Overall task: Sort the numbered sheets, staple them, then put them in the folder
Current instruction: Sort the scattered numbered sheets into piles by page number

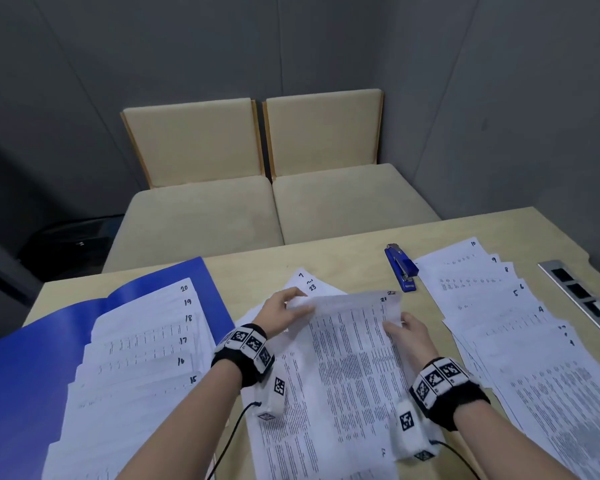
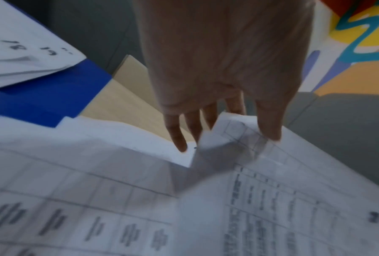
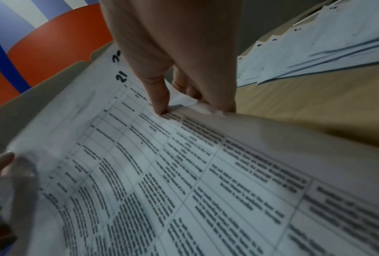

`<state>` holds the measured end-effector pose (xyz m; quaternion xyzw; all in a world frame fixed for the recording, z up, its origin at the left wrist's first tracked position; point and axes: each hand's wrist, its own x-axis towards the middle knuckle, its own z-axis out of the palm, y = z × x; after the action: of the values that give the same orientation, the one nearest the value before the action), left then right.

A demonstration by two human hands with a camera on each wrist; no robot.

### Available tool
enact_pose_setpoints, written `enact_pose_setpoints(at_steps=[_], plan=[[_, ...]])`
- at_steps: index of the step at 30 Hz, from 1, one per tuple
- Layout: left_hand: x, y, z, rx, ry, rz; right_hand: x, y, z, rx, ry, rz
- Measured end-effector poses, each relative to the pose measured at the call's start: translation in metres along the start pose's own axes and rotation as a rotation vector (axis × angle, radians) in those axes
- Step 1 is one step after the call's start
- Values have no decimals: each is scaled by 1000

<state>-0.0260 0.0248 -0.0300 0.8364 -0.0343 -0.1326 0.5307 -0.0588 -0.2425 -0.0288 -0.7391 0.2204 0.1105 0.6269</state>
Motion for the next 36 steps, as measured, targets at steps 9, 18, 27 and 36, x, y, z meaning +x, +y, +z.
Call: enact_pose_setpoints(at_steps=[9,18,27,36], plan=[[-8,-54,-6,907,99,-368,-5,7,-15,-58,-49,-60],[-9,-53,-12,867,224,-253,-12,-51,-32,165,-77,-137],[-8,-5,-43,413,282,-52,-20,-151,-78,684,-236,-454],[-1,78,-113,193,533,216,-3,-127,-43,374,-99,-314]])
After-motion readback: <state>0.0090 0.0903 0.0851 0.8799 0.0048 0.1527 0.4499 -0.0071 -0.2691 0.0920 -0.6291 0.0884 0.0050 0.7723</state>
